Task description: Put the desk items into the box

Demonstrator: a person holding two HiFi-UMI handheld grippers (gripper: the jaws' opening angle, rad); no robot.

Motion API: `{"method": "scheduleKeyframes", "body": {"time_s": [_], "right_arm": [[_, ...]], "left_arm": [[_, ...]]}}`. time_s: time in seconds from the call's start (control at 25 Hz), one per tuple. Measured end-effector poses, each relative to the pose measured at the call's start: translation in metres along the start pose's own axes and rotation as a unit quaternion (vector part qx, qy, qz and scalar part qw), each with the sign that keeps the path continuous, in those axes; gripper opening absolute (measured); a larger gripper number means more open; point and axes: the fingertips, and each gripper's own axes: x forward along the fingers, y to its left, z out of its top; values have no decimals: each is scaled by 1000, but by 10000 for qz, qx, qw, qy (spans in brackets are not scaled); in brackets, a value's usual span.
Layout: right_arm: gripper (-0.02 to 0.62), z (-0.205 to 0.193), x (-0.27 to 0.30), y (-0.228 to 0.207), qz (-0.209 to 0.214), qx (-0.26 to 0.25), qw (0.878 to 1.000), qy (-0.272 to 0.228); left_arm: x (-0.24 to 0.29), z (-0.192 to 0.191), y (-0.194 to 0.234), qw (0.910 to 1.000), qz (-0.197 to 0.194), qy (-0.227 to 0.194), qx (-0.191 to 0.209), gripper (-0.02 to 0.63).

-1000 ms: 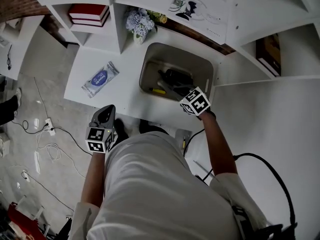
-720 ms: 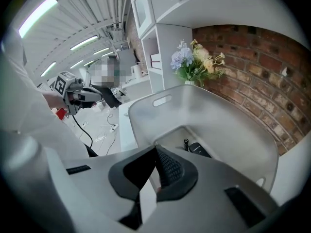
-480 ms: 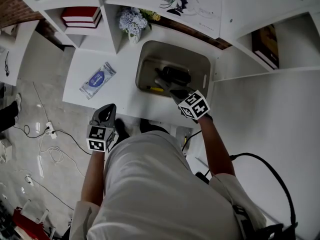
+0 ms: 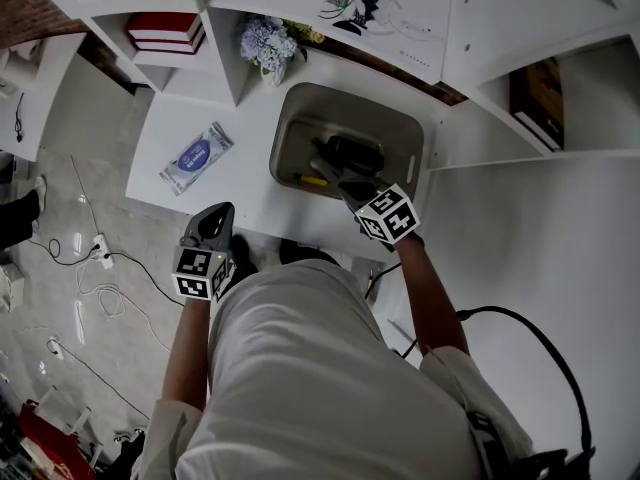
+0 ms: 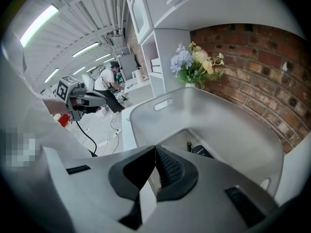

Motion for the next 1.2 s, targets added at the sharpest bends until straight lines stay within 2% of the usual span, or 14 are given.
{"method": "scheduleKeyframes", "body": {"time_s": [0.36,0.56,0.96,1.2], "right_arm": [[2,-6,-2,7,282,-21,9996,-49],[2,1,-3,6,321,155,9991,-223],[3,41,7,53,345,348,9943,-948],[3,57,24,83,393,614,9905,-1166]], "left_arm": [[6,-5,1,9993,356,19,-110,5],[6,-11,11,9989,426,168,-113,5],[16,-17,65,9983,-173,475,304,6],[17,-31,105,9953,-374,728,527,25]]}}
